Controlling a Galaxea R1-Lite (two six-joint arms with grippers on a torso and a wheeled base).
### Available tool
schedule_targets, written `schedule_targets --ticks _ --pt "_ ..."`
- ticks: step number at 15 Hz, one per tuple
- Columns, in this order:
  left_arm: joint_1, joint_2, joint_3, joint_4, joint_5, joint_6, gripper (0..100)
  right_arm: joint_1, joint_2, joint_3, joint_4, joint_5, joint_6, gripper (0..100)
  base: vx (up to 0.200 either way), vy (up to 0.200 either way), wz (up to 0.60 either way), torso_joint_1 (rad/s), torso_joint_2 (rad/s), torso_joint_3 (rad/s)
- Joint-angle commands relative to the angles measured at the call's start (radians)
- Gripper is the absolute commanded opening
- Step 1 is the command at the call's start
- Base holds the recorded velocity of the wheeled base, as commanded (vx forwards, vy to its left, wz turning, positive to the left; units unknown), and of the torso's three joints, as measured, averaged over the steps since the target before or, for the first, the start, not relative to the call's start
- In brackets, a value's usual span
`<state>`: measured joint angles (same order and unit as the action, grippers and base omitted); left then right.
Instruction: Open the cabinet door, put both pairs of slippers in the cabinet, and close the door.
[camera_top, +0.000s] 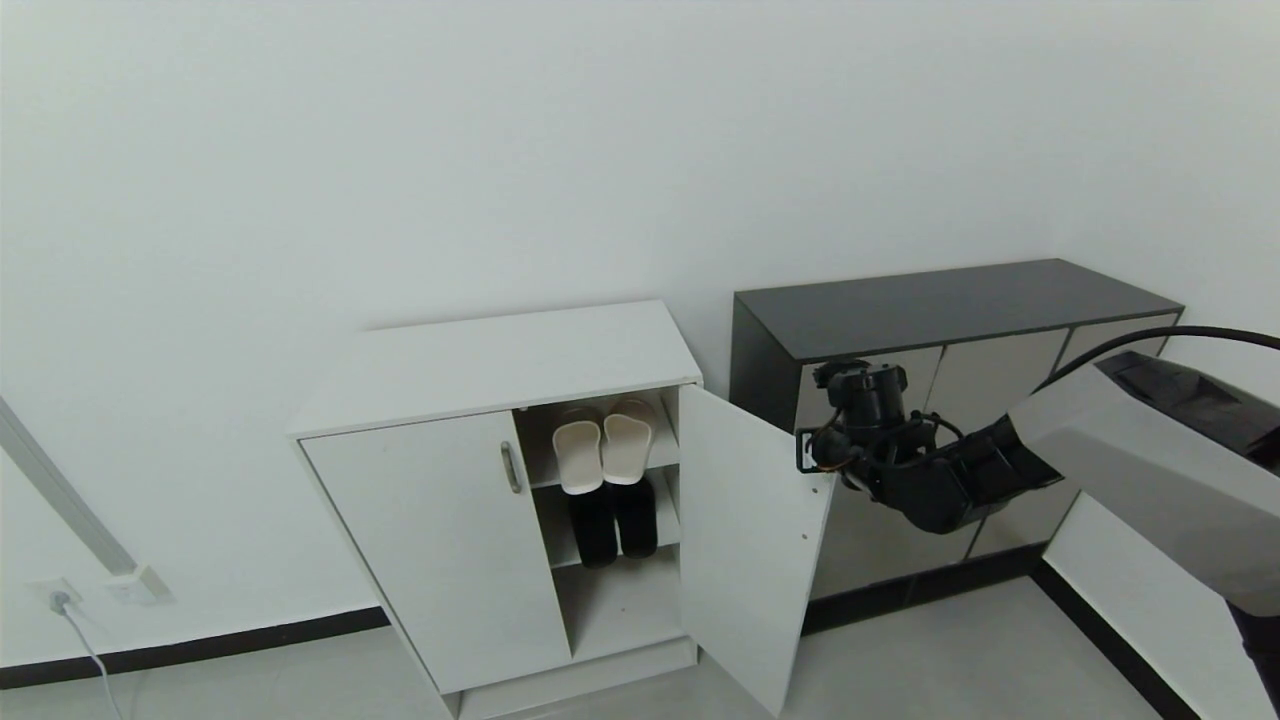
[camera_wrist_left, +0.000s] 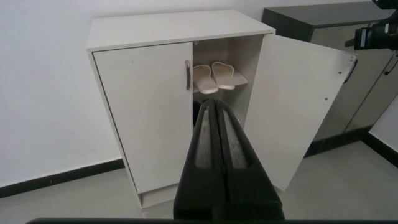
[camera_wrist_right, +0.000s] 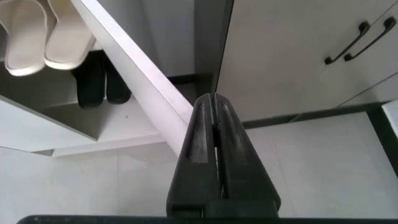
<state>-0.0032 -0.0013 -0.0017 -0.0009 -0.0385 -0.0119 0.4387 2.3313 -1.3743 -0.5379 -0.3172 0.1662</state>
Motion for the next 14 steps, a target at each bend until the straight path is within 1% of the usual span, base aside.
schedule_targets --ticks 1,6,10,14 --pt "0.000 0.001 0.000 -0.001 0.000 0.000 0 0.002 0.002 0.000 0.001 0.000 0.003 0 0.000 0.000 0.00 0.000 0.00 0.000" --pt "-0.001 0.001 0.000 0.001 0.000 0.000 0 0.015 -0.001 0.014 0.003 -0.002 0.003 0 0.000 0.000 0.00 0.000 0.00 0.000" --pt "-0.001 0.001 0.000 0.001 0.000 0.000 0 0.054 -0.020 0.034 0.035 -0.002 0.006 0 0.000 0.000 0.00 0.000 0.00 0.000" --pt "0.000 0.001 0.000 0.001 0.000 0.000 0 0.130 -0.089 0.101 0.035 -0.002 0.013 0 0.000 0.000 0.00 0.000 0.00 0.000"
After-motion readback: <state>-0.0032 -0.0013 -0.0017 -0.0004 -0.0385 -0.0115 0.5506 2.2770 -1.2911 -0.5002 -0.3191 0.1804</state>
